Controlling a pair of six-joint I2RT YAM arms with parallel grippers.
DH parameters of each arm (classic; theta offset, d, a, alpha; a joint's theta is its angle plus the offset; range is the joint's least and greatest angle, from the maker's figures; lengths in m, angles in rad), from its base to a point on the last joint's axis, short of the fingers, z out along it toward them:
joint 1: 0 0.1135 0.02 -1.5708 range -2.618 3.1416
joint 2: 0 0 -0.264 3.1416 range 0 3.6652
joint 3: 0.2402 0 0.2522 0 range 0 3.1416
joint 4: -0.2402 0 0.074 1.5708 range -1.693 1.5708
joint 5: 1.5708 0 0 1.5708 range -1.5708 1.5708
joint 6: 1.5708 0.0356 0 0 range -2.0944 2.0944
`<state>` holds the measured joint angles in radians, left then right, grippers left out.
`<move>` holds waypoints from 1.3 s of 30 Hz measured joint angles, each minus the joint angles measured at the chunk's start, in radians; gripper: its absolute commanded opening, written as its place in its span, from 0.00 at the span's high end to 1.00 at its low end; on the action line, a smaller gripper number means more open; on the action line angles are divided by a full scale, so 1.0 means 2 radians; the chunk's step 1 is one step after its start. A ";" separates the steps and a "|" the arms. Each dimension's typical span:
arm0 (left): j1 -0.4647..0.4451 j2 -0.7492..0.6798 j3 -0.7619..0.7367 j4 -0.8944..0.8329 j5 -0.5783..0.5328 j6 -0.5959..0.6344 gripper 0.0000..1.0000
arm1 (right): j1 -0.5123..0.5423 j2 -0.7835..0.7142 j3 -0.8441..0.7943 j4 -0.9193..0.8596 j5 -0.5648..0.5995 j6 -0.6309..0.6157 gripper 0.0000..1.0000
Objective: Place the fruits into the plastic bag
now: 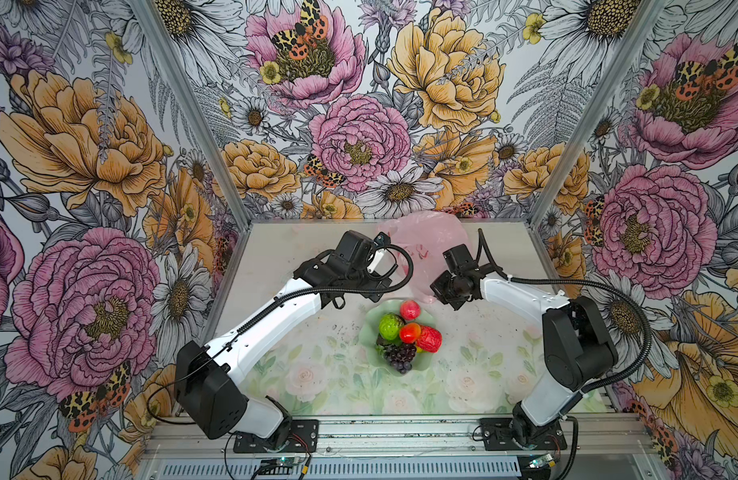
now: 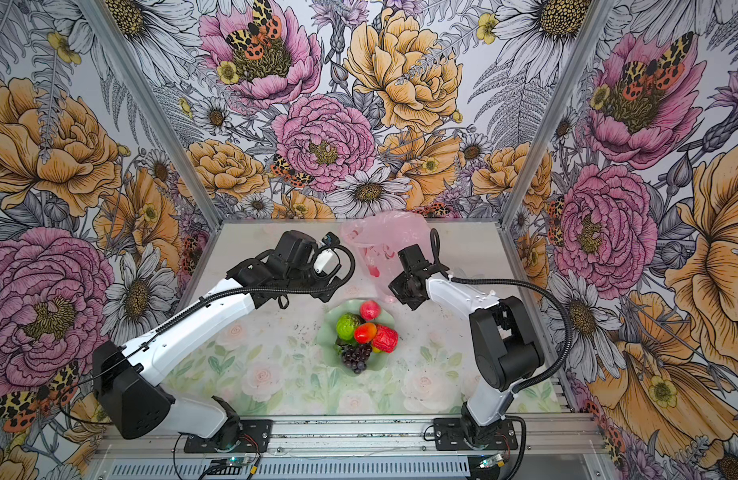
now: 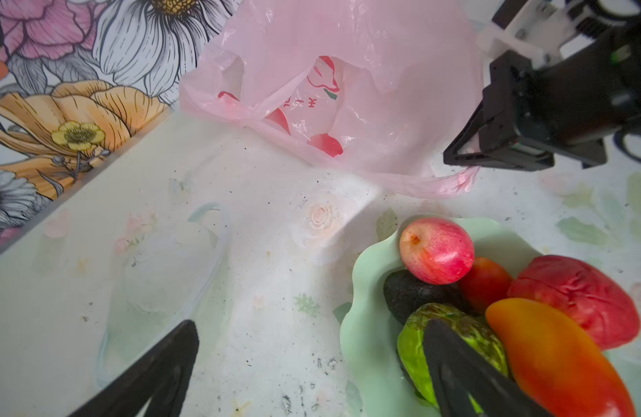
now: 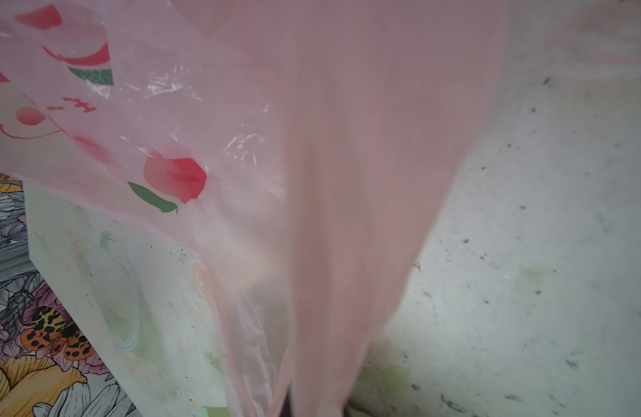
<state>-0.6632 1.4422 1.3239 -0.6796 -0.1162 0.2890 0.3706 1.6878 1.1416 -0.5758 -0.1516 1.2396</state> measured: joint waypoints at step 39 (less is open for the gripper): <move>-0.014 0.263 0.088 0.224 0.007 0.260 0.14 | -0.069 -0.117 0.015 -0.165 -0.014 -0.168 1.00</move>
<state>-0.6918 1.9682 1.4990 -0.2314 -0.1024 0.8097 0.2333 1.4540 1.1717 -0.9054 -0.1799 0.9028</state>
